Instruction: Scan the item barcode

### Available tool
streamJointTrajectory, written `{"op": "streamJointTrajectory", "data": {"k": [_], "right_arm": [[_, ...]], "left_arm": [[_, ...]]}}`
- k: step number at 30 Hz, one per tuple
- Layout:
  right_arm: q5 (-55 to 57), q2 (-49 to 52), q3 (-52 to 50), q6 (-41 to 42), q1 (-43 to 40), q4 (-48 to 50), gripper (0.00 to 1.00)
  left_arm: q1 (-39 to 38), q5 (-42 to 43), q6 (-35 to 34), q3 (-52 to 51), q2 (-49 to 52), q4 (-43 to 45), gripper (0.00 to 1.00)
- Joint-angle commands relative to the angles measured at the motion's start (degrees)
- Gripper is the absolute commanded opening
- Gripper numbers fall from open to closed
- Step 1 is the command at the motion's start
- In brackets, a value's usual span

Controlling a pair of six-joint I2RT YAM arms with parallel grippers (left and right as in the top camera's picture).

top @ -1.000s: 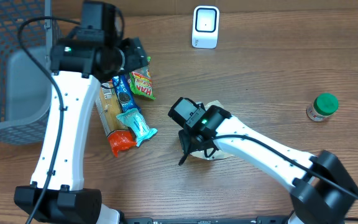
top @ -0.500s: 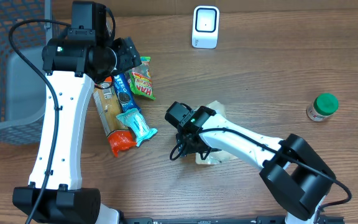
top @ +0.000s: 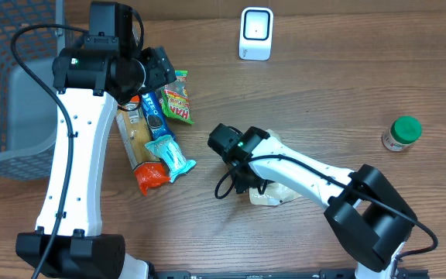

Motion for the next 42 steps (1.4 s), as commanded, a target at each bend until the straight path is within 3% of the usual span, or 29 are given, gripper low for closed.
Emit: {"op": "streamJointTrajectory", "data": {"k": [1,7,13,21,27,33,41,42], "right_arm": [[11.0,-0.1,5.0,-4.8,0.5,-1.4,0.68],[16.5,0.0,7.4,-11.4,0.3,0.1,0.72],[7.2,0.1,4.7,-22.2,-1.2,2.3,0.72],[5.3,0.1,0.0,-27.2,-5.7,3.3,0.72],[5.5,0.1,-0.3,-30.0,-8.7,6.4,0.67],[5.5,0.1,-0.6,-29.9,-9.0,10.1,0.47],[5.9,0.1,-6.8,-30.1,-9.0,16.7,0.47],[6.0,0.1,-7.0,-30.1,-9.0,16.7,0.42]], "left_arm": [[0.1,-1.0,0.3,0.1,0.3,0.2,0.81],[0.1,-1.6,0.3,0.1,0.3,0.2,0.81],[0.1,-1.6,0.3,0.1,0.3,-0.2,0.81],[0.1,-1.6,1.2,0.1,0.3,-0.4,0.81],[0.1,-1.6,1.2,0.1,0.3,-0.4,0.81],[0.1,-1.6,1.2,0.1,0.3,-0.4,0.81],[0.1,-1.6,1.4,0.1,0.3,-0.7,0.81],[0.1,-1.6,1.4,0.1,0.3,-0.7,0.81]]}}
